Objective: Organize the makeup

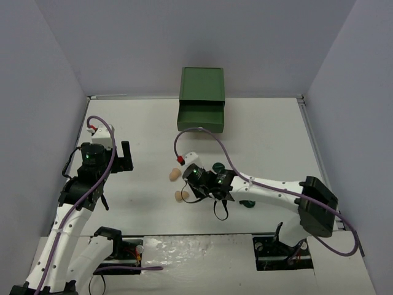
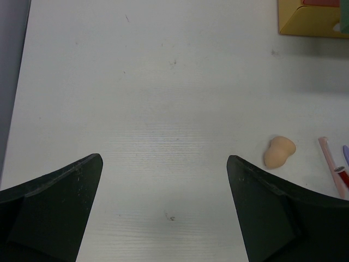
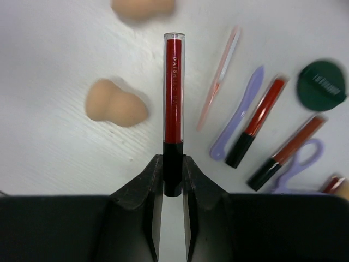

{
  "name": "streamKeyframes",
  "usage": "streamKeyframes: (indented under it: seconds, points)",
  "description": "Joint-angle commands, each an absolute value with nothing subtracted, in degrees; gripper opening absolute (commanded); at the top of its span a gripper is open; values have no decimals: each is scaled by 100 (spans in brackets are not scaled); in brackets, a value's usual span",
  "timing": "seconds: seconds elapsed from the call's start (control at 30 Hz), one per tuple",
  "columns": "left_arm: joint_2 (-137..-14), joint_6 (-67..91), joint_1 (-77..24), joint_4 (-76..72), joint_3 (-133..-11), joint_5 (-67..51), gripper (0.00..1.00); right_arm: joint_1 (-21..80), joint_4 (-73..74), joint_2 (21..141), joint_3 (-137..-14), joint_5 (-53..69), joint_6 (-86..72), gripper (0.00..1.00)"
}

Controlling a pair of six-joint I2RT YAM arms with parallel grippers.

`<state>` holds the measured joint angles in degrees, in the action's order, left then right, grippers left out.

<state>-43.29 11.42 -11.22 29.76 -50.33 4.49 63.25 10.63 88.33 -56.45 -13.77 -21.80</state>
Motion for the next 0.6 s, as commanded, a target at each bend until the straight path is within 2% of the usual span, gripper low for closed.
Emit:
streamKeyframes:
  seconds: [0.0,0.13,0.33,0.57]
  points:
    - [-4333,1230,-1090,2707,-5265,413,97,6223,1581,7797,-6862,-2152,-959,0]
    - [-4304,1227,-1090,2716,-5259,433,97,5675,1650,7862,-7707,-2237,504,0]
    - [-4289,1213,-1090,2716,-5247,448,97,4366,1513,8521,-8888,-1254,2468,0]
    - [-4276,1213,-1090,2716,-5247,448,97,3400,1477,9489,-9908,122,3402,1]
